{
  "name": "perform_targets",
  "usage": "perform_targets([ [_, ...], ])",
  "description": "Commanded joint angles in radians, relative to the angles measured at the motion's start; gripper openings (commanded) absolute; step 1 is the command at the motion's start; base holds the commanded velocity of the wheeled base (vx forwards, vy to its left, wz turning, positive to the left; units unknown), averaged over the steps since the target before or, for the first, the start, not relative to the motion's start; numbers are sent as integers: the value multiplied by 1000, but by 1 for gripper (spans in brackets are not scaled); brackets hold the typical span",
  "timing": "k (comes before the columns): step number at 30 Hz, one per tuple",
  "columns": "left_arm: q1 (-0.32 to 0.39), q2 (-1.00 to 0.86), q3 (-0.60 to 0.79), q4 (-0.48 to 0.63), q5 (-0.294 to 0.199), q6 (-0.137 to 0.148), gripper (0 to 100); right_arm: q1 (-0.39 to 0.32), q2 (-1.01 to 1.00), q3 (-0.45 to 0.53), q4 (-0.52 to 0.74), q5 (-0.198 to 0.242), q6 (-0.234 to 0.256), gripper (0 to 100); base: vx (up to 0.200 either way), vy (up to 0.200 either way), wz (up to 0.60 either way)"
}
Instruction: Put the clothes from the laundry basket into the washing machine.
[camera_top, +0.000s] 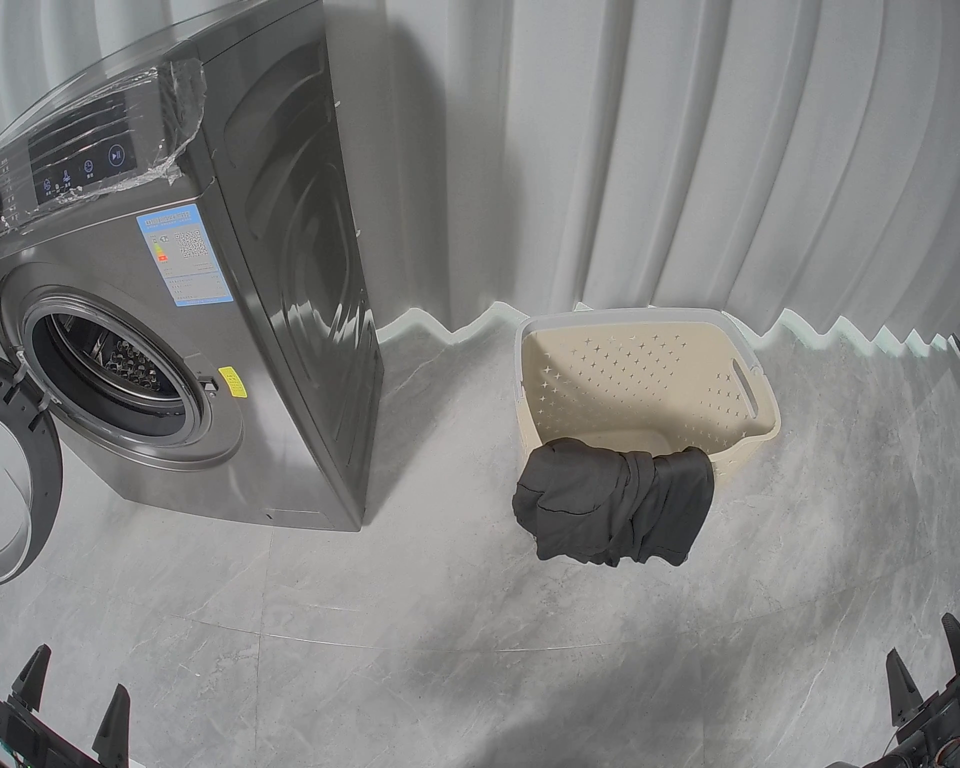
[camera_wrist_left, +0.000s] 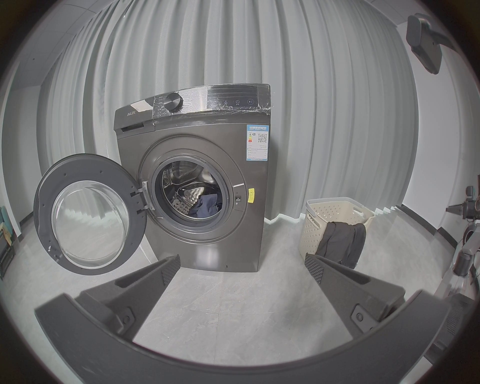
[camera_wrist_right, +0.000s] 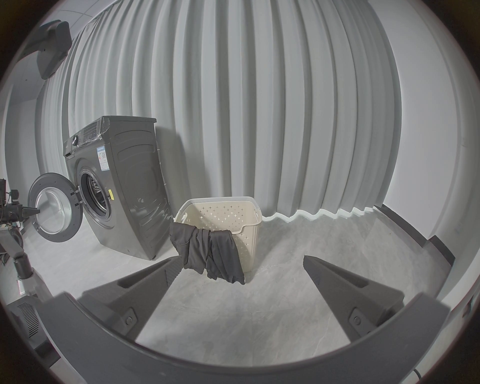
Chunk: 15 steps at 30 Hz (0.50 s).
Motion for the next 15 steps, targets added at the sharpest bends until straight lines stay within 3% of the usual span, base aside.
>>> perform_targets([
  [1, 0, -10, 16, 1, 3, 5, 100, 0, -6, 15, 0, 1, 0, 100, 0, -200, 0],
  [11, 0, -10, 16, 1, 1, 0, 100, 0, -6, 15, 0, 1, 0, 100, 0, -200, 0],
  [15, 0, -10, 16, 1, 0, 2, 100, 0, -6, 15, 0, 1, 0, 100, 0, 0, 0],
])
